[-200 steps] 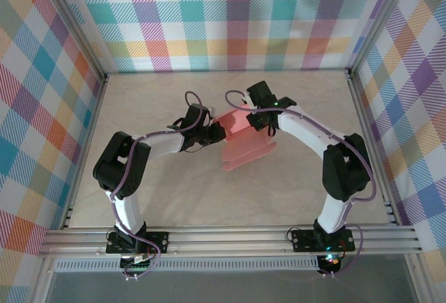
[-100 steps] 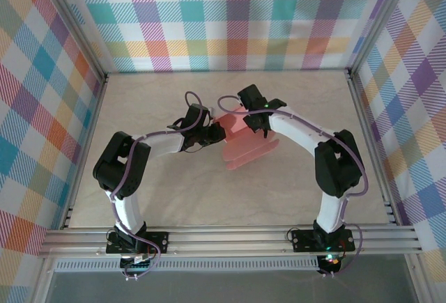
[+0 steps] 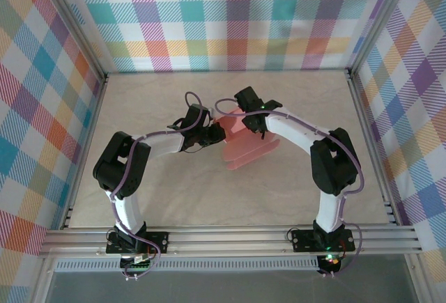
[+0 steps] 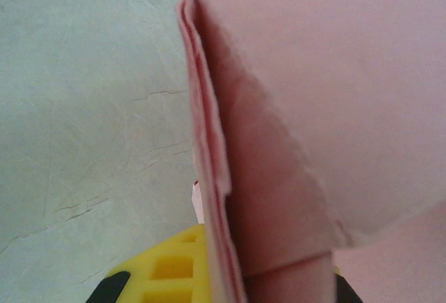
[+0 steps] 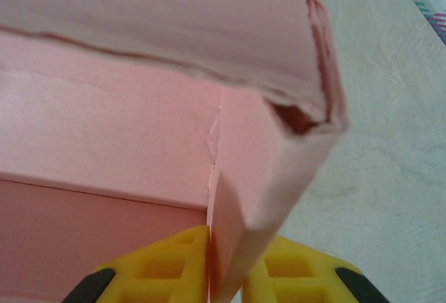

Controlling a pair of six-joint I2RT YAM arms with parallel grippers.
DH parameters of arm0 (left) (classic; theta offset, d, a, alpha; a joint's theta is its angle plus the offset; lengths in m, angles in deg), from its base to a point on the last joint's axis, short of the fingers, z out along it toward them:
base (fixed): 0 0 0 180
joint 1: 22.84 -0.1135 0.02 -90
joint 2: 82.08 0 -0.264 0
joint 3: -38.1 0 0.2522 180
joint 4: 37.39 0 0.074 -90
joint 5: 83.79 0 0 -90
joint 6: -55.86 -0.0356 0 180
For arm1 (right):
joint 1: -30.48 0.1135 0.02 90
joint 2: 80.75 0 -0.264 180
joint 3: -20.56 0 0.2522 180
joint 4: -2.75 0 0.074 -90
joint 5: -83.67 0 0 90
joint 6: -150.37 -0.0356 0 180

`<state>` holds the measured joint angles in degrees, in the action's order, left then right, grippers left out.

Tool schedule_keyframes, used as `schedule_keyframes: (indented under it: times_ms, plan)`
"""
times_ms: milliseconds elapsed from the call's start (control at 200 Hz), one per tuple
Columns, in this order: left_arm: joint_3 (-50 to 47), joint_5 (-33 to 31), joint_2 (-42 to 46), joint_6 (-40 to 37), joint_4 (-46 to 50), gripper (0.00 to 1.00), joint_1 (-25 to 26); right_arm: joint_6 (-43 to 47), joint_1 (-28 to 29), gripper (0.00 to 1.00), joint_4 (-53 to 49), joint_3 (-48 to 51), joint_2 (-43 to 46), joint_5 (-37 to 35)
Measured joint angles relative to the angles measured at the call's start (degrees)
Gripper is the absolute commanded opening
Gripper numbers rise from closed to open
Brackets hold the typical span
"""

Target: Fold the paper box

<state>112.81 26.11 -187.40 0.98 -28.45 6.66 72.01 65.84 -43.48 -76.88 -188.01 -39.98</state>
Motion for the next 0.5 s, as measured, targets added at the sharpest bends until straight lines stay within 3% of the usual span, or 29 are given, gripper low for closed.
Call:
schedule_keyframes:
  times_ms: [115,315,500]
  plan:
    - [0.0,0.02,0.0,0.0,0.24,0.0,0.0,0.04,0.0,0.15,0.02,-0.17,-0.74,-0.63]
    - [0.0,0.04,-0.04,0.02,0.61,0.0,0.0,0.02,0.31,0.0,0.9,-0.28,-1.62,-1.88]
    - [0.07,0.09,-0.04,0.35,0.13,0.0,0.0,0.02,1.29,0.0,1.97,-0.28,-1.95,-6.62]
